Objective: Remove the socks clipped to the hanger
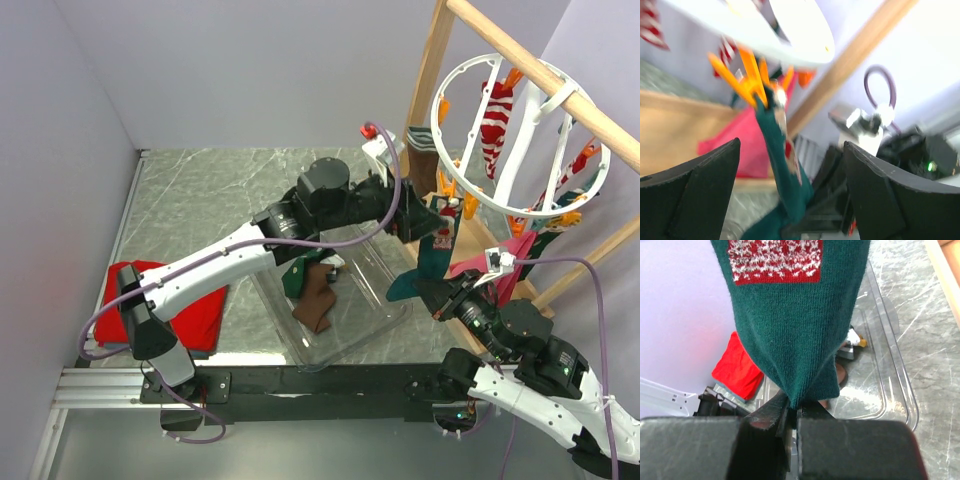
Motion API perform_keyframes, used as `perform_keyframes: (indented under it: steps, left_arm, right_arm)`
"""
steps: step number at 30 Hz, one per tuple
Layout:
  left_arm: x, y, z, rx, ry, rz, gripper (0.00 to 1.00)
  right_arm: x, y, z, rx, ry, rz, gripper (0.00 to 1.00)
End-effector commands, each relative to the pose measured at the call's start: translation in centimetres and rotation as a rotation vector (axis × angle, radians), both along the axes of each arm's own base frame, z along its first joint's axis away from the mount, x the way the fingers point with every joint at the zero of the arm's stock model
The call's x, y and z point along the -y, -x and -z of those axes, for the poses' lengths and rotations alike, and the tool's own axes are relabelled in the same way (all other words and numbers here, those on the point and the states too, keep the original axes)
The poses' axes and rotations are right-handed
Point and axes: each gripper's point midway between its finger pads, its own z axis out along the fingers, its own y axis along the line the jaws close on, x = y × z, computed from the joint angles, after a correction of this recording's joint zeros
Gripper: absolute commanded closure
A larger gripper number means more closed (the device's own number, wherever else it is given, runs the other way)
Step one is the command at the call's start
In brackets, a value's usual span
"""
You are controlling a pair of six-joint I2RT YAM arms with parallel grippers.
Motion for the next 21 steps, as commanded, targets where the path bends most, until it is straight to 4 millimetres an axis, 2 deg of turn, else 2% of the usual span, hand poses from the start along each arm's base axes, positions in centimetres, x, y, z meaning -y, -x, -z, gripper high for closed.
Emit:
perform_keyframes:
  steps: [1, 6, 13, 21]
  left_arm:
    - [-0.8, -2.6, -4.1, 0.082, 0.059, -0.152, 0.15]
    - [0.2, -4.2, -4.0, 0.065, 0.056, -0.208, 0.23]
    - [1.0, -5.4, -3.6, 0.054, 0.051, -0.248, 0.32]
    - [2.0, -6.1, -3.3, 0.054, 0.06, -0.254, 0.25]
  right_arm:
    - [-0.6, 0.2, 0.2, -0.004, 0.004, -0.03, 1.0]
    - [-0.8, 0.1, 0.2, -0.006, 0.011, -0.035, 1.0]
    - [-1.1, 0.0, 0.3, -0.008, 0.017, -0.037, 1.0]
    - [-1.3, -0.1, 0.4, -0.011, 0.023, -0.042, 1.0]
